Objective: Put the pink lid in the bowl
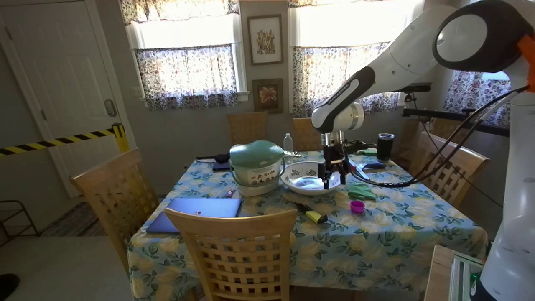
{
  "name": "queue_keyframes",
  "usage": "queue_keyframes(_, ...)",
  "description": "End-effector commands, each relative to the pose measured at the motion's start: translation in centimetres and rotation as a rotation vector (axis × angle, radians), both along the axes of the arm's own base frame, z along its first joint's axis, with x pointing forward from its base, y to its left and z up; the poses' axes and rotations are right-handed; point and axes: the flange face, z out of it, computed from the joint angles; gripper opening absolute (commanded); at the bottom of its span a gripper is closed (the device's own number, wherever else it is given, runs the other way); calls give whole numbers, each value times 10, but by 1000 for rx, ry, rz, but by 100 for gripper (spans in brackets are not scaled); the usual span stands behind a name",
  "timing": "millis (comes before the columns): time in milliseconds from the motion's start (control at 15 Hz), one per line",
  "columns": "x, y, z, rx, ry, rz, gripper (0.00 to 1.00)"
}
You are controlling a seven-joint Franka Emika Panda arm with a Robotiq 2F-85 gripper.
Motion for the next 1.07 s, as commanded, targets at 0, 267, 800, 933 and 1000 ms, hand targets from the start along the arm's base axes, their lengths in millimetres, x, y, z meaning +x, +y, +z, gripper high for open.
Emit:
queue_keyframes(0, 1, 0, 4, 1, -10, -10, 100)
queue_keyframes(267, 3, -25, -24, 29, 10, -116, 100)
queue_keyframes(800, -25, -100, -85, 86, 46, -376, 100)
queue_keyframes(933, -25, -112, -87, 79, 20, -422, 100)
queue_keyframes(1000, -24, -114, -89, 74, 9, -439, 100)
